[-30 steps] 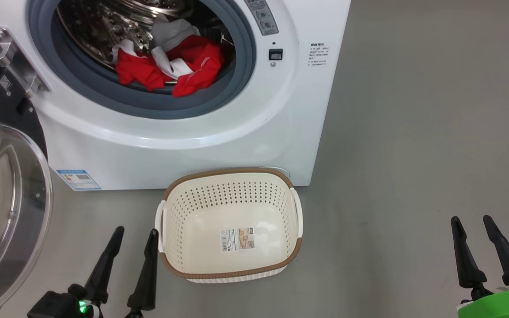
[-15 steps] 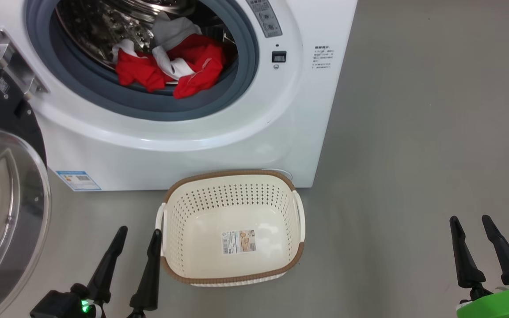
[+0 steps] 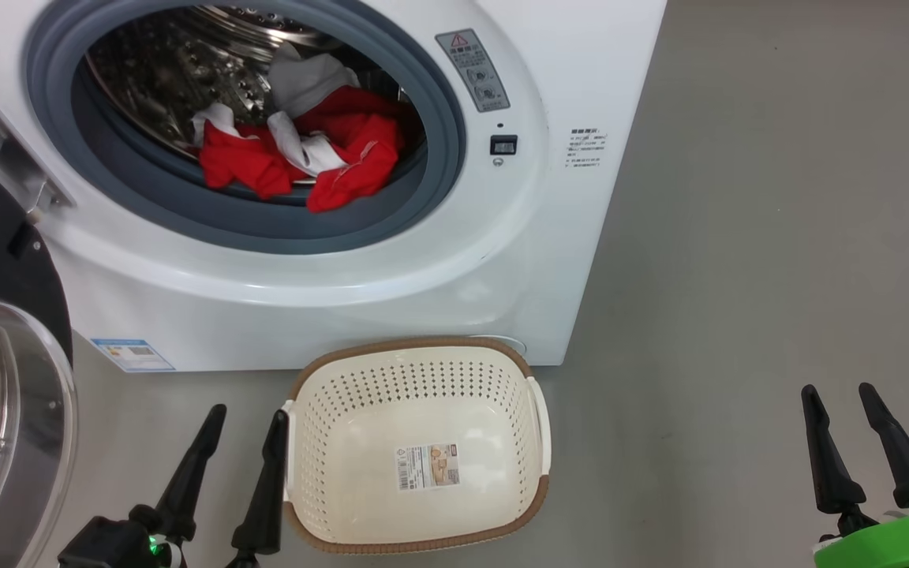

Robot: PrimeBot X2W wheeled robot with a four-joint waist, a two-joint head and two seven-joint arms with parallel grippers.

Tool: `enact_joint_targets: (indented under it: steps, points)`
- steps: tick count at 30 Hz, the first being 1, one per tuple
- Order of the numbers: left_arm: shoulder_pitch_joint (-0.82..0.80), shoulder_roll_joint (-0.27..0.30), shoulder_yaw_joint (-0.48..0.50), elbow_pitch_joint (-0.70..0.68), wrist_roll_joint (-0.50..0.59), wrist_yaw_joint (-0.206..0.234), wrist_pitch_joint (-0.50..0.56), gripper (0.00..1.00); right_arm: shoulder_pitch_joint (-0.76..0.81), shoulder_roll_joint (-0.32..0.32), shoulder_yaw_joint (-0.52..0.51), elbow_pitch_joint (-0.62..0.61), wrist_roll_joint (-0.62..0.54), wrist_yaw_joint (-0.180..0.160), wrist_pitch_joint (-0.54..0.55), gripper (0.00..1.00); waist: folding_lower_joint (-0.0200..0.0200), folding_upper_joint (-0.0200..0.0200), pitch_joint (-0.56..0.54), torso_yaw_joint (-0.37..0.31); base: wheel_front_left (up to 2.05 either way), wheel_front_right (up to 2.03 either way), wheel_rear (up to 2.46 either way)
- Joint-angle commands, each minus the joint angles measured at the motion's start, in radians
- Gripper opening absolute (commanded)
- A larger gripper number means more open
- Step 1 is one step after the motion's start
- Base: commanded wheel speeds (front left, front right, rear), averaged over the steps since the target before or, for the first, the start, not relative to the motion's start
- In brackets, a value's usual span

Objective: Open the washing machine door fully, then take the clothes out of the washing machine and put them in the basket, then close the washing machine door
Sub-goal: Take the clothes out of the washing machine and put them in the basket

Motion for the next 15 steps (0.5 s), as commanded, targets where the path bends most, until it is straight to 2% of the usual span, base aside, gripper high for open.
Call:
enact_joint_targets:
  steps: [1,15]
  points:
    - [-0.035,0.011,0.038,-0.019,0.011,0.001,-0.008,1.00,-0.024,-0.020,0.022,-0.026,-0.003,0.007,-0.009,1.00,0.0000,0.0000,0.000,0.001,0.26,-0.26,0.00]
    - [-0.036,0.005,0.037,-0.006,0.007,0.001,-0.008,1.00,-0.027,-0.020,0.020,-0.030,-0.003,0.007,-0.009,1.00,0.0000,0.0000,0.011,0.013,0.00,0.00,0.00]
